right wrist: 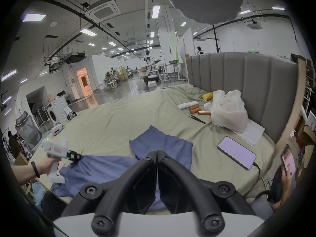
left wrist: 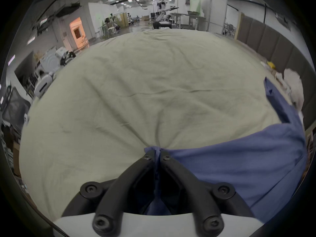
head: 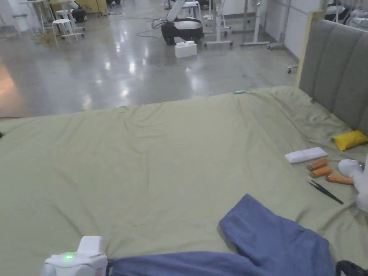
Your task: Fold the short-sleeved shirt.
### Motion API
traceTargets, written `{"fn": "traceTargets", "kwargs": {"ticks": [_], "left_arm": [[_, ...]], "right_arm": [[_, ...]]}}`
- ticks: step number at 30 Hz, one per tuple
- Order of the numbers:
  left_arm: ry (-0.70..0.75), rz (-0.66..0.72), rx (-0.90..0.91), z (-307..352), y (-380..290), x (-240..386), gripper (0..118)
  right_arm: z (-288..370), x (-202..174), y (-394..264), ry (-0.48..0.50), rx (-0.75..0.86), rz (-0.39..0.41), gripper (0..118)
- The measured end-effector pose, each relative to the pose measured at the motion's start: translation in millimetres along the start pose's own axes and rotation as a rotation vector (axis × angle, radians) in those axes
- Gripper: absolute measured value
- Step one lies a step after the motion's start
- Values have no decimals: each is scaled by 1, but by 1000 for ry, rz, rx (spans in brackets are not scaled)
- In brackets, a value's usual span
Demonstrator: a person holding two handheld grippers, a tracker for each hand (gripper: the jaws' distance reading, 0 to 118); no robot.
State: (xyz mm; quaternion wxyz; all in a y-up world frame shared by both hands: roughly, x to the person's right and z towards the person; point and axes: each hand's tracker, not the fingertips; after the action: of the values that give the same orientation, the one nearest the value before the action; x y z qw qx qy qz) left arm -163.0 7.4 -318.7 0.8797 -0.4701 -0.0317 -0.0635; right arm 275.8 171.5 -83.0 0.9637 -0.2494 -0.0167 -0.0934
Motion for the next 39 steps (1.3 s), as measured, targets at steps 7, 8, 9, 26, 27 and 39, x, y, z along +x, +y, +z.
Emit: {"fn": "traceTargets", "kwargs": {"ticks": [7, 8, 9, 26, 27, 39], "left_arm": [[-42, 51, -24, 1, 4, -11, 1], [-47, 48, -27, 3, 5, -13, 1], [-49, 46, -28, 3, 5, -12, 1], [-224, 229, 227, 111, 17, -64, 0], [-239, 236, 300, 143, 20, -72, 0], [-160, 161, 820, 420, 90, -123, 0]], "right_arm": [[-196, 51, 58, -5, -337, 118, 97], [-225, 56, 61, -9, -425, 138, 97], [-247, 60, 60, -31, -497, 145, 97], [-206, 29, 85, -8, -391, 277, 0], [-181, 25, 98, 2, -319, 270, 0], [11, -44, 265, 47, 267, 187, 0]]}}
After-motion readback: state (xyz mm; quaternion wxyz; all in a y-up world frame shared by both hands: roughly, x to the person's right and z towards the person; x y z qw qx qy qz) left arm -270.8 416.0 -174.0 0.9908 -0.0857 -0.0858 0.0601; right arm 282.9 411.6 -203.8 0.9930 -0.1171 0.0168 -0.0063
